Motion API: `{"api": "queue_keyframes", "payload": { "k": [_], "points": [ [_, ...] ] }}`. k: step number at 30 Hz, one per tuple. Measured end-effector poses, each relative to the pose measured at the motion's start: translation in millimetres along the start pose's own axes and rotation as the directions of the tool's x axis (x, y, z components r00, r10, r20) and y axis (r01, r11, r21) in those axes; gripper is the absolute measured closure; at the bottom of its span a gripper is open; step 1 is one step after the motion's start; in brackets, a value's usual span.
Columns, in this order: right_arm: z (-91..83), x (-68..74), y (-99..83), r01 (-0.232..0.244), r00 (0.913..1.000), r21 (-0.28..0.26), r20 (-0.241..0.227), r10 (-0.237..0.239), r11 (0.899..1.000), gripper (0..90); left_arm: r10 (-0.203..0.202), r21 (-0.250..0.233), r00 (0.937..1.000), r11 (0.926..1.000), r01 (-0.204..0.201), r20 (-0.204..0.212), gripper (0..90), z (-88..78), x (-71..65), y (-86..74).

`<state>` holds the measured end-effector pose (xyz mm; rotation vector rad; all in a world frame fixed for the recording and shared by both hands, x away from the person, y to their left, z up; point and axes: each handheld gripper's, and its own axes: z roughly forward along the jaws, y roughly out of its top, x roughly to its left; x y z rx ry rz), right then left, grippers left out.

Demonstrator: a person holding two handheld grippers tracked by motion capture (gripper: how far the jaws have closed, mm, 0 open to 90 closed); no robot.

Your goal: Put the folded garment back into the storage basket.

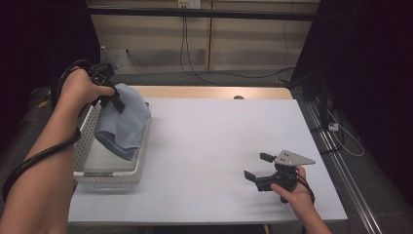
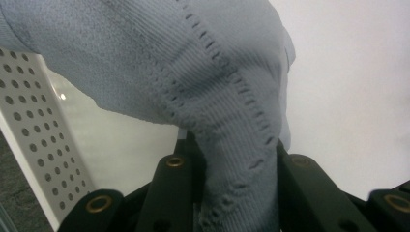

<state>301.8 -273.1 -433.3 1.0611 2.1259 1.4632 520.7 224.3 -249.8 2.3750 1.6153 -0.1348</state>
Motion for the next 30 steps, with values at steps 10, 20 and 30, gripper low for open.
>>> {"api": "queue_keyframes", "payload": {
  "k": [10, 20, 30],
  "points": [
    [0.2, -0.2, 0.7, -0.001, 1.0000, -0.002, -0.002, 0.001, 1.000, 6.2, 0.000, -0.003, 1.0000, 1.0000, 0.000, -0.003, 74.7, 1.0, 0.3, -3.4],
    [-0.3, 1.1, 0.4, -0.005, 1.0000, -0.006, -0.002, 0.005, 1.000, 6.2, 0.022, -0.048, 0.9997, 0.9986, -0.022, -0.005, 74.7, -11.8, -1.1, 7.7],
    [3.7, -1.4, -0.4, -0.022, 0.9997, -0.001, -0.007, 0.022, 1.000, 6.2, 0.030, -0.096, 0.9992, 0.9949, -0.032, -0.025, 74.7, -12.0, 2.5, 24.1]
  ]
}}
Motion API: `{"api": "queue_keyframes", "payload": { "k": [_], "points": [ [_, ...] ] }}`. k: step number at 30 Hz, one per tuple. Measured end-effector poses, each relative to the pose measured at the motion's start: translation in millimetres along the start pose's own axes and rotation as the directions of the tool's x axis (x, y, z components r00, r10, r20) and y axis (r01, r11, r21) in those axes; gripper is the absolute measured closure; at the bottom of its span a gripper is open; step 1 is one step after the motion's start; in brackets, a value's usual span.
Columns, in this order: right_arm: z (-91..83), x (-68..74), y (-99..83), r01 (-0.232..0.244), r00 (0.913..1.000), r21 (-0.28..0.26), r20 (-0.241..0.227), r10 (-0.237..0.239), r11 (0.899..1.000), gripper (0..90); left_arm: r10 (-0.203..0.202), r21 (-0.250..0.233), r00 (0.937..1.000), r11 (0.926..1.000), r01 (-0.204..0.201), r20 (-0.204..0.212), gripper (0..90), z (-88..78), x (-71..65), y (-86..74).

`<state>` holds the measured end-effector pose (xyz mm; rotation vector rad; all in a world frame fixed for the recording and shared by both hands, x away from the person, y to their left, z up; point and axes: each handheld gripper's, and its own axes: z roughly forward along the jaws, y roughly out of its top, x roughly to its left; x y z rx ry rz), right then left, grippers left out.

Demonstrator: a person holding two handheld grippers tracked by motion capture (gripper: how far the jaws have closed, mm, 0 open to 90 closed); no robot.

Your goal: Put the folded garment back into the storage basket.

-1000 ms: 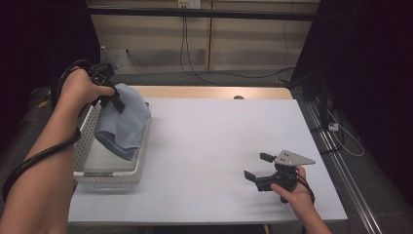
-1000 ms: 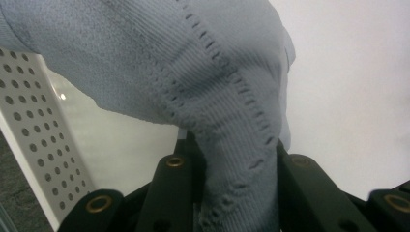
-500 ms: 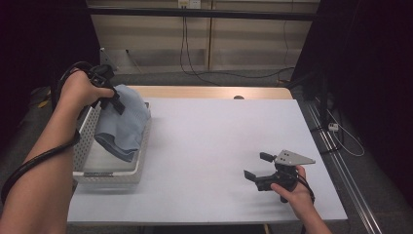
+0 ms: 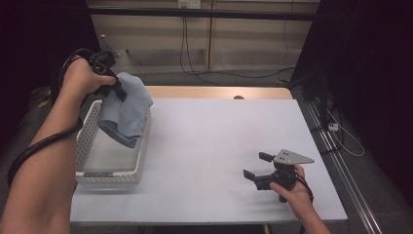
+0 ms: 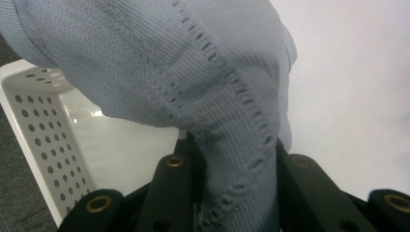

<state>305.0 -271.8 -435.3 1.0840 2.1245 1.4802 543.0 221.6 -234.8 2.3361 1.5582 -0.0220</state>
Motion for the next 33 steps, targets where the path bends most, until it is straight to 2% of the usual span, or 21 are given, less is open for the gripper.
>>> {"api": "queue_keyframes", "payload": {
  "k": [7, 13, 26, 33],
  "points": [
    [-0.1, 0.3, 0.0, 0.003, 1.0000, 0.001, -0.006, -0.003, 1.000, 6.2, -0.032, 0.048, 0.9994, 0.9984, 0.031, 0.015, 74.7, 22.6, 13.5, -9.8],
    [-0.5, 2.3, 0.6, 0.007, 0.9999, -0.002, -0.009, -0.007, 1.000, 6.2, -0.044, 0.069, 0.9990, 0.9967, 0.043, 0.010, 74.7, 24.2, 18.5, -18.9],
    [0.7, 3.7, 1.2, 0.014, 0.9998, -0.001, -0.014, -0.014, 1.000, 6.2, -0.037, 0.046, 0.9990, 0.9983, 0.036, 0.025, 74.6, -1.8, 10.4, -30.8],
    [1.3, 4.0, 1.6, 0.016, 0.9998, -0.002, -0.015, -0.016, 1.000, 6.2, -0.036, 0.052, 0.9985, 0.9981, 0.034, 0.042, 74.6, -10.2, 7.4, -36.5]
  ]
}}
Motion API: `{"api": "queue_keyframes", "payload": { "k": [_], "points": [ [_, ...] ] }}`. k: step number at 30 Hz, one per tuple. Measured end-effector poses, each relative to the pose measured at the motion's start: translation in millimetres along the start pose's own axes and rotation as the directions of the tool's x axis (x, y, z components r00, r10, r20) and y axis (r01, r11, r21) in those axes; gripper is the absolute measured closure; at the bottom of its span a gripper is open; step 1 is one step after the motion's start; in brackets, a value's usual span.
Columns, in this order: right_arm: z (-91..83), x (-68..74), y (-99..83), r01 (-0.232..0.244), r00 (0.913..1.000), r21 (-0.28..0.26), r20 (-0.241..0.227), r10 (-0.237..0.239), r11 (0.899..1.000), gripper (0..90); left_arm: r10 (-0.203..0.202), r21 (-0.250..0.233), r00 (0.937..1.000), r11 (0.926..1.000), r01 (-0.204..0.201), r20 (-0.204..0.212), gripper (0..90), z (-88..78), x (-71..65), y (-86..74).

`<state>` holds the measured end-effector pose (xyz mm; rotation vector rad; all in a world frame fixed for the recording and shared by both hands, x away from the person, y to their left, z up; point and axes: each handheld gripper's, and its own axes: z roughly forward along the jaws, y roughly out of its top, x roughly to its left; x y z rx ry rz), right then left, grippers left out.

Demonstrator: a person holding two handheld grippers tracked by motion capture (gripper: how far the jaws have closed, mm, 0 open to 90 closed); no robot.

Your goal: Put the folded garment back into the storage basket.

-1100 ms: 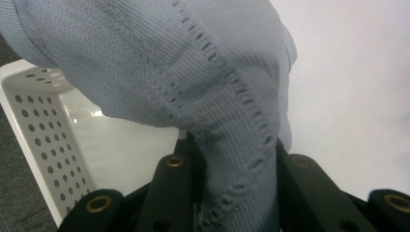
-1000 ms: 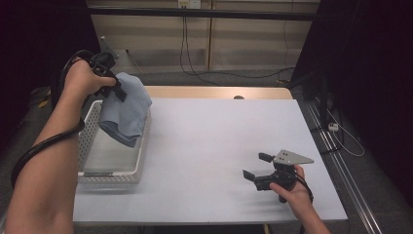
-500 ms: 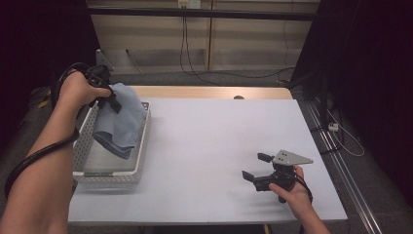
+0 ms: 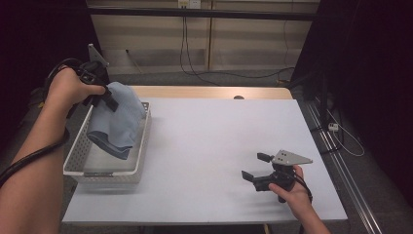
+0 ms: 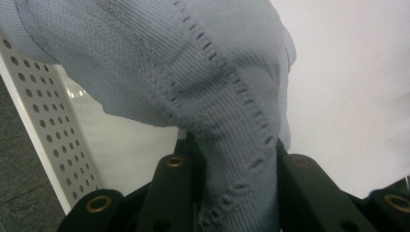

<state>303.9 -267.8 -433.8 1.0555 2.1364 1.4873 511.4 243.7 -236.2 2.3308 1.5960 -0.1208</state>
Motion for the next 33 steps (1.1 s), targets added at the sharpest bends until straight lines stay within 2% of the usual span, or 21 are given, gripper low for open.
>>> {"api": "queue_keyframes", "payload": {
  "k": [5, 8, 12, 21, 24, 30, 33],
  "points": [
    [0.2, 0.8, 0.6, 0.004, 1.0000, -0.001, -0.003, -0.004, 1.000, 6.2, -0.004, 0.019, 1.0000, 0.9998, 0.004, 0.004, 74.7, 0.0, -0.5, -6.0],
    [0.2, 1.0, 0.6, 0.006, 1.0000, 0.000, -0.003, -0.006, 1.000, 6.2, -0.012, 0.007, 0.9998, 0.9999, 0.012, 0.014, 74.6, 0.3, -1.4, -11.3],
    [0.5, 1.1, 0.4, 0.006, 1.0000, 0.004, -0.002, -0.005, 1.000, 6.2, -0.009, 0.016, 0.9998, 0.9998, 0.008, 0.015, 74.6, 1.4, -0.8, -14.7],
    [1.1, 2.5, 1.5, 0.014, 0.9999, 0.000, -0.005, -0.014, 1.000, 6.2, -0.031, 0.027, 0.9995, 0.9992, 0.031, 0.008, 74.6, 14.7, 8.4, -14.5],
    [1.4, 2.1, 1.4, 0.014, 0.9999, 0.001, -0.006, -0.014, 1.000, 6.2, -0.034, 0.017, 0.9994, 0.9993, 0.034, -0.003, 74.6, 18.8, 10.2, -14.2],
    [1.2, 2.5, 1.2, 0.014, 0.9999, 0.002, -0.005, -0.014, 1.000, 6.2, -0.034, 0.033, 0.9994, 0.9989, 0.034, 0.002, 74.5, 26.2, 14.5, -15.7],
    [0.9, 2.4, 1.2, 0.014, 0.9999, 0.001, -0.003, -0.014, 1.000, 6.2, -0.036, 0.026, 0.9993, 0.9990, 0.036, 0.001, 74.5, 28.0, 15.7, -17.8]
  ]
}}
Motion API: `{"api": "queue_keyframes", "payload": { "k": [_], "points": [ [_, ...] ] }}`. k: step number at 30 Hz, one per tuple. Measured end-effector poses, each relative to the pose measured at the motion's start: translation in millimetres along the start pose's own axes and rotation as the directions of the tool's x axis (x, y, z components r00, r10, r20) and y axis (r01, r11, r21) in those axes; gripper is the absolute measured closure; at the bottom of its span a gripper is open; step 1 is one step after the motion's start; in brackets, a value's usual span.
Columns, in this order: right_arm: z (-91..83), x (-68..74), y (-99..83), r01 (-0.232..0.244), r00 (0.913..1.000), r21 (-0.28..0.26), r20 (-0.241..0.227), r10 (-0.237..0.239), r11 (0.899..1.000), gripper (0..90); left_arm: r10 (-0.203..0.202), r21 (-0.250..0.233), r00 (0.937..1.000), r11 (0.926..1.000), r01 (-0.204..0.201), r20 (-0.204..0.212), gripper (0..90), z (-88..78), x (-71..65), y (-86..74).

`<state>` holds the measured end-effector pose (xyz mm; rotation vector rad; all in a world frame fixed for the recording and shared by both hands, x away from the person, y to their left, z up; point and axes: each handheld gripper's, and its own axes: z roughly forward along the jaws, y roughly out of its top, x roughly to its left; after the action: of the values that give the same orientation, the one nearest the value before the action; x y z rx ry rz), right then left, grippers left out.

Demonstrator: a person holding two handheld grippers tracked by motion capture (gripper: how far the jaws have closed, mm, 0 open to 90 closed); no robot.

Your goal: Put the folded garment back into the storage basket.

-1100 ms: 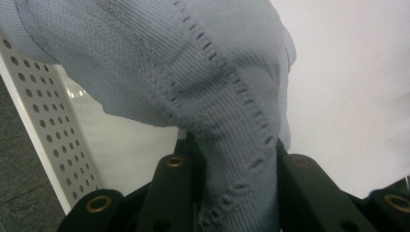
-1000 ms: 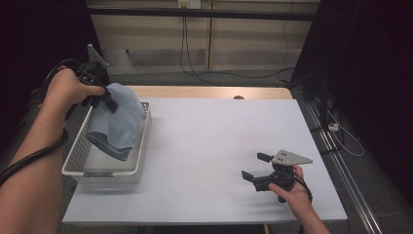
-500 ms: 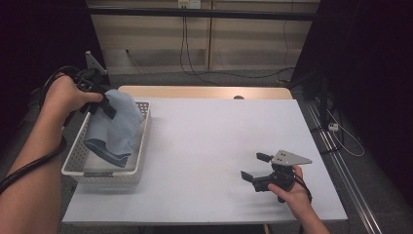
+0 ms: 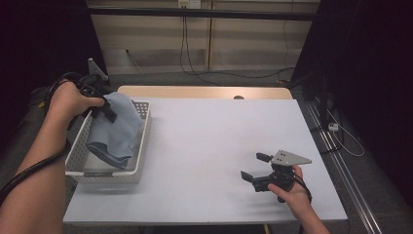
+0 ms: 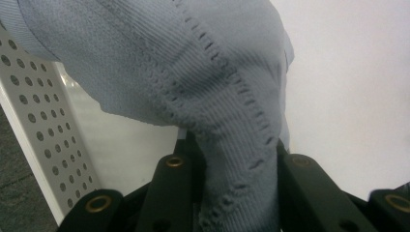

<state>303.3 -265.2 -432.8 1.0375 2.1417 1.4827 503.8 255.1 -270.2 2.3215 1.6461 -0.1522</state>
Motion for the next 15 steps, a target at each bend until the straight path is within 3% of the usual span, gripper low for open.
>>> {"api": "queue_keyframes", "payload": {
  "k": [15],
  "points": [
    [0.2, 0.8, 0.2, 0.005, 1.0000, 0.001, -0.003, -0.005, 1.000, 6.2, 0.015, -0.005, 0.9999, 0.9999, -0.014, 0.007, 74.5, -12.6, -9.5, -3.7]
  ]
}}
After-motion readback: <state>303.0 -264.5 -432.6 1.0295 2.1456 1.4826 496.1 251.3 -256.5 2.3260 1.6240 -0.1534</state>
